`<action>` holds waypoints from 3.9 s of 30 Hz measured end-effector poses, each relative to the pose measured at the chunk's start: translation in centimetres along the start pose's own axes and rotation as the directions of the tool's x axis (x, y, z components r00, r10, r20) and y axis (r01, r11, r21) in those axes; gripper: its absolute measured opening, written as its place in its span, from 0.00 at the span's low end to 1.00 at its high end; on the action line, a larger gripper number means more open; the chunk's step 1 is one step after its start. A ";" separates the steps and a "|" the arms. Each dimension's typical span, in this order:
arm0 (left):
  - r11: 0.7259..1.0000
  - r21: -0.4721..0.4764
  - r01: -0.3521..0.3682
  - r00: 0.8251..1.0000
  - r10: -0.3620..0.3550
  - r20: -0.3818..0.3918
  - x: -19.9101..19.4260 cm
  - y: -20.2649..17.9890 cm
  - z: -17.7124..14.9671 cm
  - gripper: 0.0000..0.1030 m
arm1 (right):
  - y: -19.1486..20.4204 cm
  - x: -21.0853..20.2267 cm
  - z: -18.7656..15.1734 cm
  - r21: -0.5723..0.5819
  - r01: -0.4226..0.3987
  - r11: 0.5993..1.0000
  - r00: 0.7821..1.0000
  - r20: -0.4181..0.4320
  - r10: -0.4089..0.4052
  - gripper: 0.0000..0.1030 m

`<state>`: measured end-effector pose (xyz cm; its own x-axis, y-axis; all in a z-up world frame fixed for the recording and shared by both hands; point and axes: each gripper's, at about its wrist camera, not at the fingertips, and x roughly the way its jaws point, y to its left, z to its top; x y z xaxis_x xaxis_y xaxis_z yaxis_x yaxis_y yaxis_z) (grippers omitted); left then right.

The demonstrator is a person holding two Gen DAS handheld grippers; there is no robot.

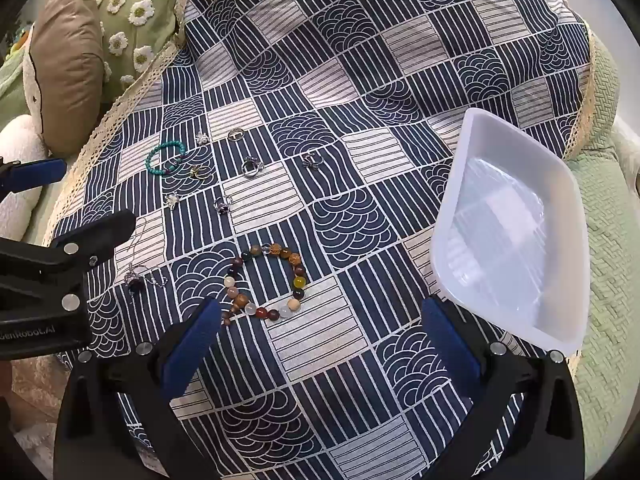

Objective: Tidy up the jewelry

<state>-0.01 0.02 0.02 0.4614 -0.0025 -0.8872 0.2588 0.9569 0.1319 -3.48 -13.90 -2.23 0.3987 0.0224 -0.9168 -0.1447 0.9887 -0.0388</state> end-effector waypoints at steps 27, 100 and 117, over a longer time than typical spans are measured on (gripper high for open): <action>1.000 0.005 0.006 1.000 -0.006 -0.021 0.4 -0.1 -0.2 0.90 | 0.1 0.2 -0.1 -0.002 -0.002 1.000 1.000 -0.003 0.002 0.96; 0.999 0.006 -0.045 0.988 0.045 -0.146 6.0 2.2 -2.2 0.90 | 1.8 4.3 0.0 -0.031 0.014 0.999 0.999 -0.048 -0.015 0.96; 0.998 -0.054 -0.011 0.975 -0.001 -0.223 10.7 3.7 -5.6 0.63 | 1.1 9.1 -0.1 0.010 0.034 0.999 0.986 -0.163 -0.032 0.61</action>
<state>1.11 5.15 -11.49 0.2601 0.0615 -0.9636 0.2075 0.9711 0.1180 -0.08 -12.59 -10.70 0.2502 -0.0341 -0.9676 -0.1221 0.9903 -0.0665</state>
